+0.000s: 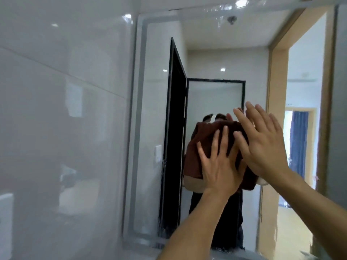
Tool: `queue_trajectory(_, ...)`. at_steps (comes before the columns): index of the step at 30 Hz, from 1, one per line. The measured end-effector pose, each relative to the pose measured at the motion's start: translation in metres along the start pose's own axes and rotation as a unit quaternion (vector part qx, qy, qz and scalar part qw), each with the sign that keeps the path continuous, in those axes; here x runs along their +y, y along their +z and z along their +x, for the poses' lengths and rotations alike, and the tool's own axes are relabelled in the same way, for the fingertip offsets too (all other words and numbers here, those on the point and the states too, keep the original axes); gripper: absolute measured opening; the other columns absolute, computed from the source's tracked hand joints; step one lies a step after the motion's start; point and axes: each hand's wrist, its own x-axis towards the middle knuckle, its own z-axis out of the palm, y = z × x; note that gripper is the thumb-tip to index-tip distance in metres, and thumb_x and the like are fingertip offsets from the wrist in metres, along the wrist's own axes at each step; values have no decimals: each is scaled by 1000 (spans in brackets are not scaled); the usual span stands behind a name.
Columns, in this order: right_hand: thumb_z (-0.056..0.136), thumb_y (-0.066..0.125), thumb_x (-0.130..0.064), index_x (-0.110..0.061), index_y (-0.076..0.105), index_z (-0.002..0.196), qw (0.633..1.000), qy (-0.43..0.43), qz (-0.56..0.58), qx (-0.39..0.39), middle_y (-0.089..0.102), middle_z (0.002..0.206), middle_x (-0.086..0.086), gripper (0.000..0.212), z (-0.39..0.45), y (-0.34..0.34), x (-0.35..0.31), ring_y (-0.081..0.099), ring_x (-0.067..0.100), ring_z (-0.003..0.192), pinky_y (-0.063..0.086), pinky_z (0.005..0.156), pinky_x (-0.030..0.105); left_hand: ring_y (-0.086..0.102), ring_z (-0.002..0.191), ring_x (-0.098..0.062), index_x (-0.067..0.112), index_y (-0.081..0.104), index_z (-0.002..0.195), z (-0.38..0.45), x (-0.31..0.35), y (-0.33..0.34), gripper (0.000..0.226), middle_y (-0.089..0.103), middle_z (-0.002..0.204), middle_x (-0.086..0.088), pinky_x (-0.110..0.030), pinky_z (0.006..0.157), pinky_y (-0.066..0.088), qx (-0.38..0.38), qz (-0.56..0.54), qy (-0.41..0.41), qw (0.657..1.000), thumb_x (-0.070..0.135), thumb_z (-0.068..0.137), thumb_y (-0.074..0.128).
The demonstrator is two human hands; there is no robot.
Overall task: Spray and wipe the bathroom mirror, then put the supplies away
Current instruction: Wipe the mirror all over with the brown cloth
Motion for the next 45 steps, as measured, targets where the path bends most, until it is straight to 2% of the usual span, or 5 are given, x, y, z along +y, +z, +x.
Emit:
queue_trajectory(5, 104, 33, -41, -30, 27, 159, 1000, 14, 11, 1, 21, 168, 2, 56, -29, 1, -5, 13, 21, 156, 12, 126, 48, 6, 154, -17, 38, 17, 157, 2, -61, -13, 70, 7, 167, 2, -65, 117, 7, 20, 14, 23, 999, 62, 95, 41)
queue_trajectory(11, 104, 37, -41, -32, 28, 159, 1000, -8, -10, -13, 19, 168, 1, 56, -25, 1, -19, 11, 20, 157, 9, 127, 46, 9, 154, -23, 29, 19, 158, -11, -166, -20, 67, 11, 167, -4, -67, 115, 13, 55, 40, -201, 977, 60, 99, 26)
queue_trajectory(17, 104, 40, -41, -32, 30, 158, 1000, -27, 9, -14, 20, 168, 1, 56, -38, -11, -18, 11, 20, 157, 12, 126, 49, 7, 154, -26, 23, 14, 159, -24, -111, -3, 65, 8, 167, -9, -69, 114, 13, 55, 13, -312, 948, 53, 103, 27)
queue_trajectory(31, 100, 40, -40, -34, 28, 158, 995, 74, -60, -22, 22, 168, 0, 60, -97, -105, 130, 15, 19, 156, 12, 126, 48, -5, 154, -20, 32, 5, 159, 15, 175, 27, 72, -5, 168, 0, -67, 116, -4, -27, -30, 108, 993, 56, 98, 37)
queue_trajectory(45, 102, 36, -42, -38, 24, 158, 992, 111, -65, 10, 19, 168, -2, 58, -102, -149, 195, 12, 17, 156, 6, 127, 43, 1, 154, -26, 31, 8, 159, 44, 197, 18, 71, 2, 167, -6, -73, 112, 3, 34, -57, -100, 993, 58, 98, 33)
